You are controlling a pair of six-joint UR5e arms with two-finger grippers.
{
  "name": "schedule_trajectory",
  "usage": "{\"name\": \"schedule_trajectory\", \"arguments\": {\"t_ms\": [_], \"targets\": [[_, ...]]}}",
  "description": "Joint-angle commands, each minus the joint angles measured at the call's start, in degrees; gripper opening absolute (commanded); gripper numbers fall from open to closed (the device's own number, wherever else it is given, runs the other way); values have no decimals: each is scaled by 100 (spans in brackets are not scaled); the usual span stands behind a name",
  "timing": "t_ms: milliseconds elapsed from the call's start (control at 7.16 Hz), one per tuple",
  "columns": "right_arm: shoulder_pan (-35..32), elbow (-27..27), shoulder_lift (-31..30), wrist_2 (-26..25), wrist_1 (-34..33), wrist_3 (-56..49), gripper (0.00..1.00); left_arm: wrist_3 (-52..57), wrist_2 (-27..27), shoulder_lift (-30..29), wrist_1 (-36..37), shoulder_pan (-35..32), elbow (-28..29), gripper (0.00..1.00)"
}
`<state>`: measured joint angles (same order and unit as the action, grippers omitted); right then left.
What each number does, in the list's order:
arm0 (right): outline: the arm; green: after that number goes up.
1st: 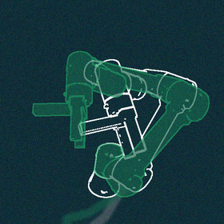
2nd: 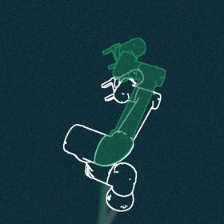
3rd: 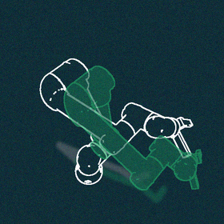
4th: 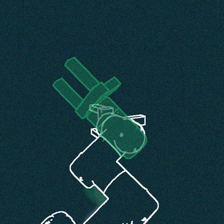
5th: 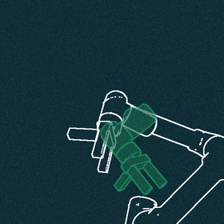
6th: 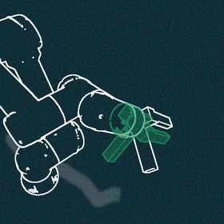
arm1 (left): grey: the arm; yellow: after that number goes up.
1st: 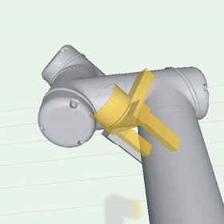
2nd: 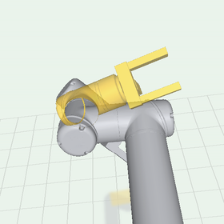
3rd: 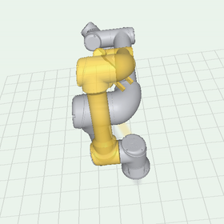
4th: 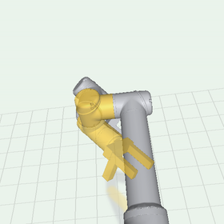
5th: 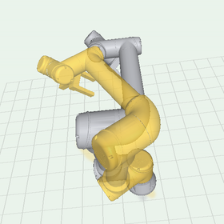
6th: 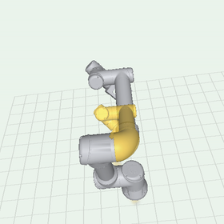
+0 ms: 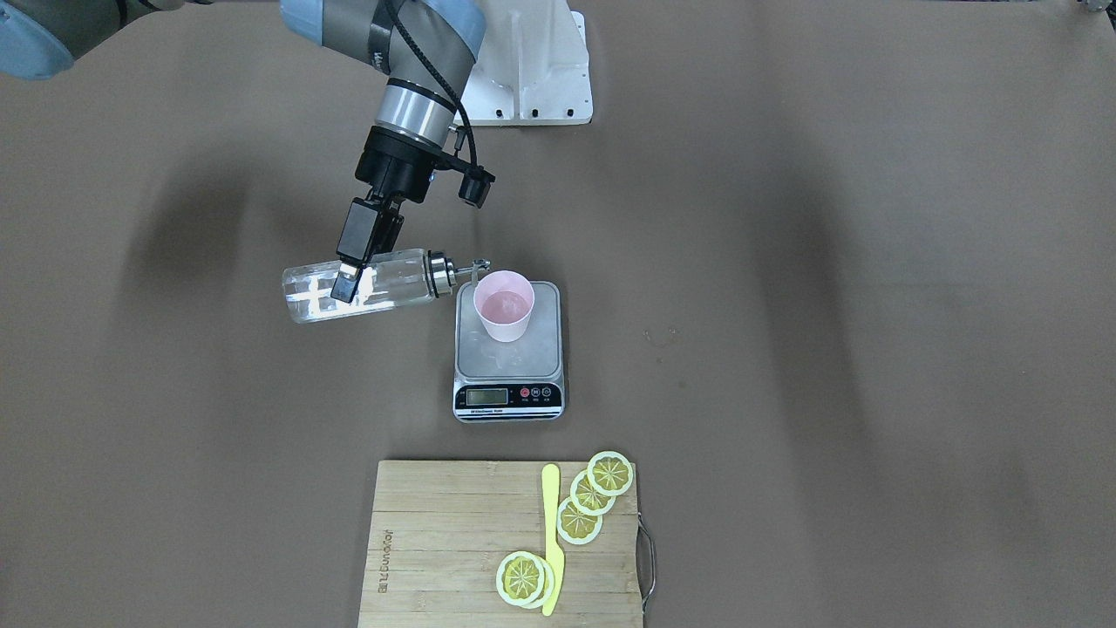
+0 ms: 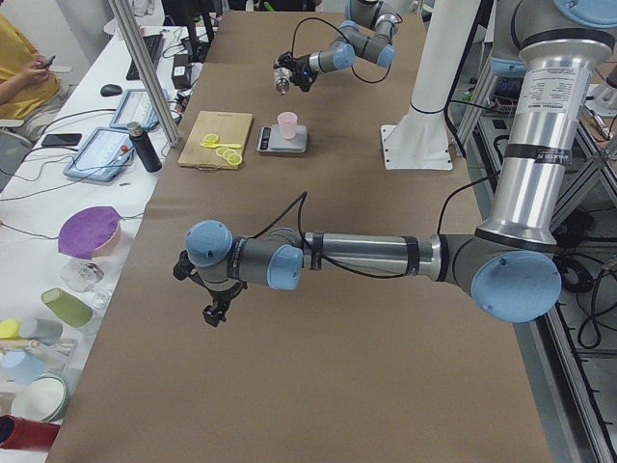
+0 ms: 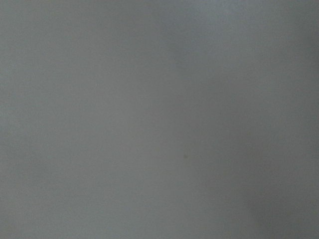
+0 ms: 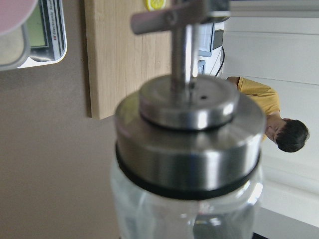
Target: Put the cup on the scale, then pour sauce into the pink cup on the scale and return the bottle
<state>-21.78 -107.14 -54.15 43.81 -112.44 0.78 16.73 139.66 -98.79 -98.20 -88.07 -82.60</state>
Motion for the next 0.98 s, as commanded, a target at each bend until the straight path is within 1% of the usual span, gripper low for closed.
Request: {"name": "schedule_trajectory", "arguments": {"t_ms": [0, 140, 279, 419, 559, 698, 838], "targets": [[-324, -944, -139, 930, 291, 210, 4, -3, 0, -87, 37, 0, -28, 99], [-388, -1045, -540, 1362, 1068, 795, 4, -12, 104, -105, 38, 0, -20, 99], [-501, -1011, -927, 1584, 2024, 1010, 4, -21, 114, -131, 38, 9, -11, 99], [-668, -1010, -1044, 2152, 2573, 1552, 4, -29, 114, -140, 38, 9, 6, 99], [-748, -993, -1228, 2384, 3109, 2079, 4, -99, 114, -166, 29, 9, -11, 99], [-931, -993, -1256, 2734, 3341, 2380, 4, -187, 105, -271, 20, 9, -11, 99], [-977, -967, -1500, 2973, 3969, 3192, 4, -196, 105, -350, 3, 9, -20, 99]]}}
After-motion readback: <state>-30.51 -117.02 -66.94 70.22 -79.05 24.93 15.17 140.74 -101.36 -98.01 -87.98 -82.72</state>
